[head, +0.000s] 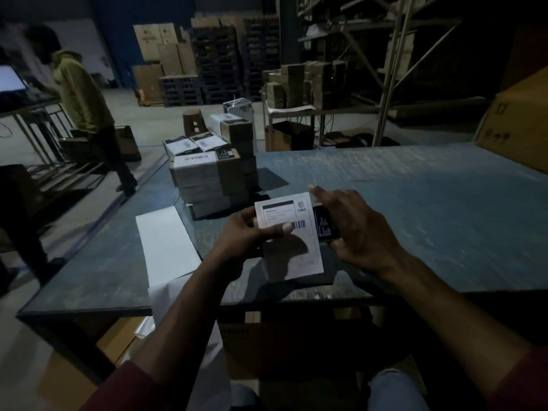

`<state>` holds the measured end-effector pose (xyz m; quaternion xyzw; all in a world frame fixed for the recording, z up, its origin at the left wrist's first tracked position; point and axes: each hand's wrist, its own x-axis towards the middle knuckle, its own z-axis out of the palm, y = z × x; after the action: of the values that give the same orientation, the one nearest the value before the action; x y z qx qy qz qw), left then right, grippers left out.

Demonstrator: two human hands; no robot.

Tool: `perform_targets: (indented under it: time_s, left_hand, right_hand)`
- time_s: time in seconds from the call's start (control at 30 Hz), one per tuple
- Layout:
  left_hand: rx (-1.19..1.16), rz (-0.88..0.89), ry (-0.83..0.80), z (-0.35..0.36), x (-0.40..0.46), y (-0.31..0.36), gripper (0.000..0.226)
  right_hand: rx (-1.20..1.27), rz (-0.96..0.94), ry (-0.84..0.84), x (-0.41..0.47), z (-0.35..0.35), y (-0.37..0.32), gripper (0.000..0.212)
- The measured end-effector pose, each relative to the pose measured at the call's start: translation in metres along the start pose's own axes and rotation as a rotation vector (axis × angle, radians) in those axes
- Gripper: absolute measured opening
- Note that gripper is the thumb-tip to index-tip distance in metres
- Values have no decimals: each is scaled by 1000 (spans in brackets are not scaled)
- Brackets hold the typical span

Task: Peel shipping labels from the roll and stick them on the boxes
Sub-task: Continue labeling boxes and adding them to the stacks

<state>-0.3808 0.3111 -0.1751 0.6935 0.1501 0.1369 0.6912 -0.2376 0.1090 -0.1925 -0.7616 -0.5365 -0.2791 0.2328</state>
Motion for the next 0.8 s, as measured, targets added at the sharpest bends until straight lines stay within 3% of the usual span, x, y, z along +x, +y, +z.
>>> perform_targets:
  time_s: [0.13,0.23,0.33,0.4,0.6,0.8]
  left_hand:
    - [-34,154,34,-5,-6,-1,53]
    - [-40,241,70,-4,-10,-1,60]
    - [-58,295,73,0,-14,1,62]
    - [-80,311,68,3,-15,1,62]
    - [-160,287,55,11,-18,4,66]
    - [-129,289,125,19,-21,9,71]
  right_hand:
    - [-61,-90,9,-2,-14,-6,122]
    - [275,210,-218,8,-35,-5,125]
    - [737,457,-349,22,-53,-2,98]
    - [830,534,-300,28,-58,-4,90]
    - [733,579,-123,29,-43,-21,83]
    - [793,606,48,23,-33,-33,96]
